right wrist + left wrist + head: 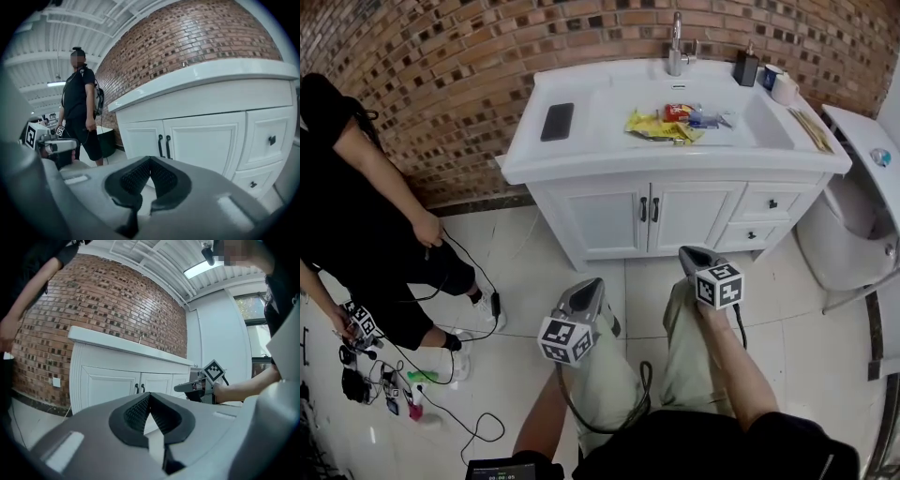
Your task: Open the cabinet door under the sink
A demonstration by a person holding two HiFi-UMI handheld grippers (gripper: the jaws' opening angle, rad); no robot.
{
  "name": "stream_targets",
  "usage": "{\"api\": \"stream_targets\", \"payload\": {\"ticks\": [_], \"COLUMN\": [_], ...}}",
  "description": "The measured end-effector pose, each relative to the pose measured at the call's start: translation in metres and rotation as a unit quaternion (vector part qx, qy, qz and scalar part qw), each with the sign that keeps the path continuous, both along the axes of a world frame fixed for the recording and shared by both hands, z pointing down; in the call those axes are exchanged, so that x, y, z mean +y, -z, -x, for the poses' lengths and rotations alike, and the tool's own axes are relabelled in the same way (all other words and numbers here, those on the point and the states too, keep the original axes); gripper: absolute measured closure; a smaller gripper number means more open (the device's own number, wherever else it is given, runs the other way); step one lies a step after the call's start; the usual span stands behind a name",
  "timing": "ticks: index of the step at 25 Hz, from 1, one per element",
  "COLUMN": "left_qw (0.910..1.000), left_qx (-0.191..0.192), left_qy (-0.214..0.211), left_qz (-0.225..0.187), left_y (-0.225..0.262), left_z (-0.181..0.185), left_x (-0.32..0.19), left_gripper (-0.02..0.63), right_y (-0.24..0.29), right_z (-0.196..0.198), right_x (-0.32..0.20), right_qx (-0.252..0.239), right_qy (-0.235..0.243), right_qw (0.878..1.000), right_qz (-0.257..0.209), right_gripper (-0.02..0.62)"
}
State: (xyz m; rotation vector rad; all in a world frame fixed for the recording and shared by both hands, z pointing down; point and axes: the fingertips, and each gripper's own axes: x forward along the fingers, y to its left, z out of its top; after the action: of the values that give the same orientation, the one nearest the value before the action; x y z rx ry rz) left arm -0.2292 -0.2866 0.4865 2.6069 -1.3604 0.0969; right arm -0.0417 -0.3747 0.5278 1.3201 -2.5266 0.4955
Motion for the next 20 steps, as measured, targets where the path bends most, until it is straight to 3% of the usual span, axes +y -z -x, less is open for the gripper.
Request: {"api": "stream_targets", "payload": {"ticks": [3,8,13,15,20], "left_qw": [1.0000,0.9999,0.9999,0.9999,1.0000], "left_qx": [0.007,0.009,0.010,0.008,0.004], "left_qy": [0.000,-0.003,-0.006,-0.006,-0.007], "left_qz": [-0.006,-0.006,-0.005,-0.004,-0.002], "left_y": [0.006,0.006,0.006,0.005,0.004], "left_z": [0.001,-0.002,-0.006,-0.008,-0.009], "left_x": [-0.009,-0.011,-0.009,-0.008,-0.005], "left_gripper": [0.589,0.589,0.589,0.589,0.589], "right_y": [0.005,0.021,0.005,-0.004,-0.022], "right_z": [0.017,0.022,0.034,0.042,0.047], "right_x": [-0.013,-0.043,-0.079,-0.091,-0.117], "right_qx": [0.002,0.008,0.033,0.043,0.070], "right_qy": [0.003,-0.018,-0.023,-0.018,-0.028], "right_qw": [1.000,0.998,0.997,0.997,0.996], "right_qz": [0.003,-0.059,-0.070,-0.069,-0.046], "right_gripper": [0.604,0.603,0.603,0.472,0.462]}}
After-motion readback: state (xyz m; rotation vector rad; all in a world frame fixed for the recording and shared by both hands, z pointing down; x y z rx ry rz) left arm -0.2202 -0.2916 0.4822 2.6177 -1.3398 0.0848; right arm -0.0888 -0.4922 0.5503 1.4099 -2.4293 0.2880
